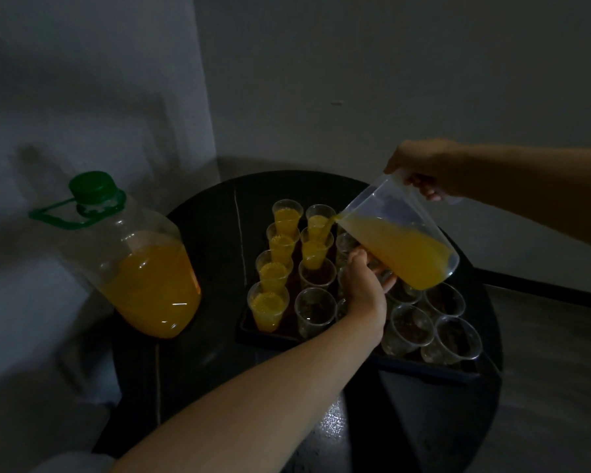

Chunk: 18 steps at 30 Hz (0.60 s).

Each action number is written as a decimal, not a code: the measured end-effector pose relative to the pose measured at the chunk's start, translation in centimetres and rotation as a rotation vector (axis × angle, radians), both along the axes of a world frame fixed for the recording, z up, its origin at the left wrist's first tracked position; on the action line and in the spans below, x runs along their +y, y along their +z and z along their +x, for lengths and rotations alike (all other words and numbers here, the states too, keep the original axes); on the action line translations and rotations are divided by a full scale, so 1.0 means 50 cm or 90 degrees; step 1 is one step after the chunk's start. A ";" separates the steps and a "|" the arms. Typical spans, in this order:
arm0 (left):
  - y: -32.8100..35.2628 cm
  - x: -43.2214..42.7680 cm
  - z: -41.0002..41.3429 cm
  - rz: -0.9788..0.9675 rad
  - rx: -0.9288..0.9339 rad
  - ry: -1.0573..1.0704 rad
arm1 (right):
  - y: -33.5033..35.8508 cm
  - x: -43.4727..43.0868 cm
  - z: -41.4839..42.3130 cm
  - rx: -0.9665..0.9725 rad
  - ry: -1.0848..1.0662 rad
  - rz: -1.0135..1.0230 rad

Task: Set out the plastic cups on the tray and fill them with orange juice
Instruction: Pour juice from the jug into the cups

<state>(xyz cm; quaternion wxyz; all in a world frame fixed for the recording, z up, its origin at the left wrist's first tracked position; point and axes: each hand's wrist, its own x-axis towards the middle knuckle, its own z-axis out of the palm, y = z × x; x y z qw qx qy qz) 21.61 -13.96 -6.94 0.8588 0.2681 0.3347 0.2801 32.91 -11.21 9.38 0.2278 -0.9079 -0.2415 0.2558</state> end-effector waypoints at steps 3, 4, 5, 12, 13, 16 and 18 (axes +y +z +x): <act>0.002 0.001 0.001 0.002 0.005 -0.004 | -0.001 0.003 0.001 0.005 -0.015 0.003; 0.002 0.002 0.002 0.001 0.008 -0.004 | -0.002 0.003 0.003 0.006 -0.018 0.005; 0.002 0.002 0.001 -0.002 0.009 -0.003 | -0.003 0.005 0.005 0.005 -0.017 0.008; 0.000 0.002 -0.003 0.009 0.002 -0.003 | -0.010 0.010 0.009 0.009 -0.017 0.010; -0.001 0.003 -0.003 0.010 0.003 -0.004 | -0.011 0.012 0.009 0.010 -0.016 0.009; -0.003 0.005 -0.002 0.012 0.005 -0.005 | -0.011 0.013 0.009 0.013 0.004 0.008; -0.004 0.005 -0.001 0.011 0.007 -0.003 | -0.007 0.011 0.006 0.016 0.013 0.012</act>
